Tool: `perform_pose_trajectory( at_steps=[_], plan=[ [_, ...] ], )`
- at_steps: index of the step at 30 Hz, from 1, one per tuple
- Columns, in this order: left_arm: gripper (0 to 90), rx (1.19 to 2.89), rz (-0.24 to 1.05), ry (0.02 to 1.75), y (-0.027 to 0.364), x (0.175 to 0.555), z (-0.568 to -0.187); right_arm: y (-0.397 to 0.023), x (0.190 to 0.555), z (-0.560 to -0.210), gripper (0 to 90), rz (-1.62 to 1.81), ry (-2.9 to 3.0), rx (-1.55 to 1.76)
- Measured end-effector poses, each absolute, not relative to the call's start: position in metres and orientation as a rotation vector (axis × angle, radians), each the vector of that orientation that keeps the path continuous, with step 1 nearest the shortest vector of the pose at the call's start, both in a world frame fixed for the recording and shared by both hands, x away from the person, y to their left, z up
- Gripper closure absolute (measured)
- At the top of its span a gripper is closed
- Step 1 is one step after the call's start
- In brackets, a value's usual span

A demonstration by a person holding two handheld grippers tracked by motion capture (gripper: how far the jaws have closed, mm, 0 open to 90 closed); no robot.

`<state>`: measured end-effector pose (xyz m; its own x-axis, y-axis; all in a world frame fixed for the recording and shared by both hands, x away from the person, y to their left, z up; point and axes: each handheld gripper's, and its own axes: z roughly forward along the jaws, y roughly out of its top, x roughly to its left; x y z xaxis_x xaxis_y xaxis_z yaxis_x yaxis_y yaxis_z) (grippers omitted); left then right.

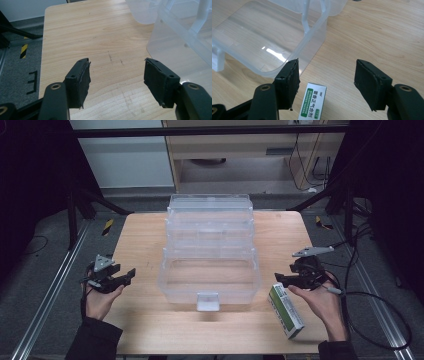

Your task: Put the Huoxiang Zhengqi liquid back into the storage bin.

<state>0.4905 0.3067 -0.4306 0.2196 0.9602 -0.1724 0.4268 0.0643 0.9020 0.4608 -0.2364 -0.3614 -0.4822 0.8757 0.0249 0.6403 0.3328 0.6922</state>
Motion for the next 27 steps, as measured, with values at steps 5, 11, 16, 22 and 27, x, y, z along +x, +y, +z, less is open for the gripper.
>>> perform_pose_trajectory(
  at_steps=[5, 11, 16, 22, 27],
  plan=[
    [36.6, 1.514, 0.722, 1.360, 0.307, 0.491, -0.429, -0.237, 0.457, -0.358, 37.3, 0.894, 2.263, 1.374],
    [36.4, 1.518, 0.716, 1.359, 0.307, 0.490, -0.429, -0.235, 0.452, -0.355, 37.5, 0.848, 2.286, 1.402],
    [36.4, 1.523, 0.714, 1.363, 0.309, 0.490, -0.430, -0.234, 0.450, -0.351, 37.7, 0.799, 2.321, 1.427],
    [36.3, 1.536, 0.712, 1.365, 0.308, 0.490, -0.431, -0.231, 0.445, -0.350, 38.6, 0.753, 2.361, 1.416],
    [36.2, 1.546, 0.708, 1.368, 0.307, 0.491, -0.433, -0.230, 0.442, -0.352, 38.6, 0.708, 2.386, 1.430]
  ],
)
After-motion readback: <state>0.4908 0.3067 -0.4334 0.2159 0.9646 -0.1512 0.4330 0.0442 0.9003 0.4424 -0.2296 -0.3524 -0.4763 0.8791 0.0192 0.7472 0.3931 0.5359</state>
